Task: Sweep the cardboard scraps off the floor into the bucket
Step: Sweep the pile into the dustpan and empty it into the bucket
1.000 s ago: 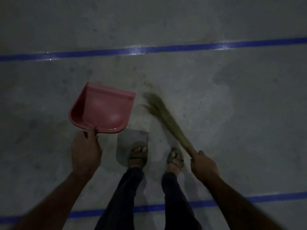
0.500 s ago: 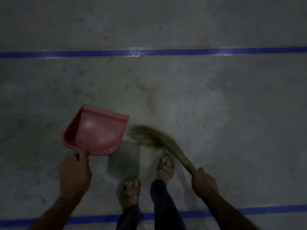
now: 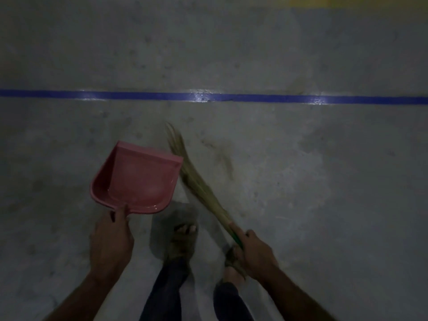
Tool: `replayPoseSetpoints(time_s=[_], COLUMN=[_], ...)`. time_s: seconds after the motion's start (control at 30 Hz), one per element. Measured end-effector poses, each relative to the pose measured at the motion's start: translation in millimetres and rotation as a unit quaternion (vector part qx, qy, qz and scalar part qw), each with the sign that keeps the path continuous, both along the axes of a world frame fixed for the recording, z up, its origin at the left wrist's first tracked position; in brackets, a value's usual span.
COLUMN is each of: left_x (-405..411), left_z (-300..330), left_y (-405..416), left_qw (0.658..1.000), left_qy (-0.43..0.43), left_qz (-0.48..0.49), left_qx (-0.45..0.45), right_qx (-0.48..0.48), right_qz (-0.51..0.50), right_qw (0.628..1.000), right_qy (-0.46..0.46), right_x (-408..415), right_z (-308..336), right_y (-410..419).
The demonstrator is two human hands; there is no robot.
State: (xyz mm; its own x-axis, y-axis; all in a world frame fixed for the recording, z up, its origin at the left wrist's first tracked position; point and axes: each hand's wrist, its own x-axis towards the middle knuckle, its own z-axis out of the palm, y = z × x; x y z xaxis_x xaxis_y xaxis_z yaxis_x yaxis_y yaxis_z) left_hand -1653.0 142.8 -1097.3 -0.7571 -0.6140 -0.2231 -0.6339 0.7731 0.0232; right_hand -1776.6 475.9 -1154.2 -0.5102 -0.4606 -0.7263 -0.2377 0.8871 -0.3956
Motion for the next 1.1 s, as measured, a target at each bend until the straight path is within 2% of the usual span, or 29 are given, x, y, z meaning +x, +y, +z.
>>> replayPoseSetpoints(time_s=[0.17,0.27,0.4,0.5,0.63,0.67,0.73,0.77,0.83,0.93,1.03,1.1], left_x=[-6,-24,-55,-76,-96,-98,-99,-97,-94,-86,-83,-82], left_z=[-20,-43,-66,-72,-70,-69,-70,-73,-80,-98,-122,-147], left_y=[-33,-54,-70,-76,-70,-68,-64,-61,-55,-42,-23,-8], left_qw=[0.999,0.999,0.993,0.99,0.983,0.982,0.981,0.981,0.978,0.971,0.956,0.95], left_qy=[-0.033,-0.034,-0.025,-0.026,-0.025,-0.029,-0.04,-0.047,-0.061,-0.097,-0.14,-0.155], left_qz=[-0.005,-0.034,-0.113,-0.132,-0.165,-0.166,-0.163,-0.163,-0.172,-0.189,-0.226,-0.237], left_qx=[0.003,0.008,0.038,0.053,0.074,0.083,0.093,0.097,0.104,0.113,0.122,0.134], right_qx=[-0.04,-0.061,-0.072,-0.078,-0.032,-0.031,-0.021,-0.01,0.024,0.055,0.089,0.128], right_qz=[-0.017,-0.107,-0.282,-0.357,-0.411,-0.445,-0.414,-0.337,-0.268,-0.279,-0.272,-0.26], right_qw=[0.999,0.989,0.948,0.923,0.906,0.89,0.905,0.936,0.96,0.956,0.947,0.943], right_qy=[-0.021,-0.079,-0.127,-0.116,-0.094,-0.09,-0.093,-0.102,-0.076,0.066,0.144,0.165], right_x=[-59,-98,-86,-41,11,20,40,49,63,56,20,-9], right_z=[-58,-96,-105,-69,-30,-22,-10,-4,-6,3,18,8], right_y=[-118,-155,-119,-60,5,17,41,53,75,77,64,68])
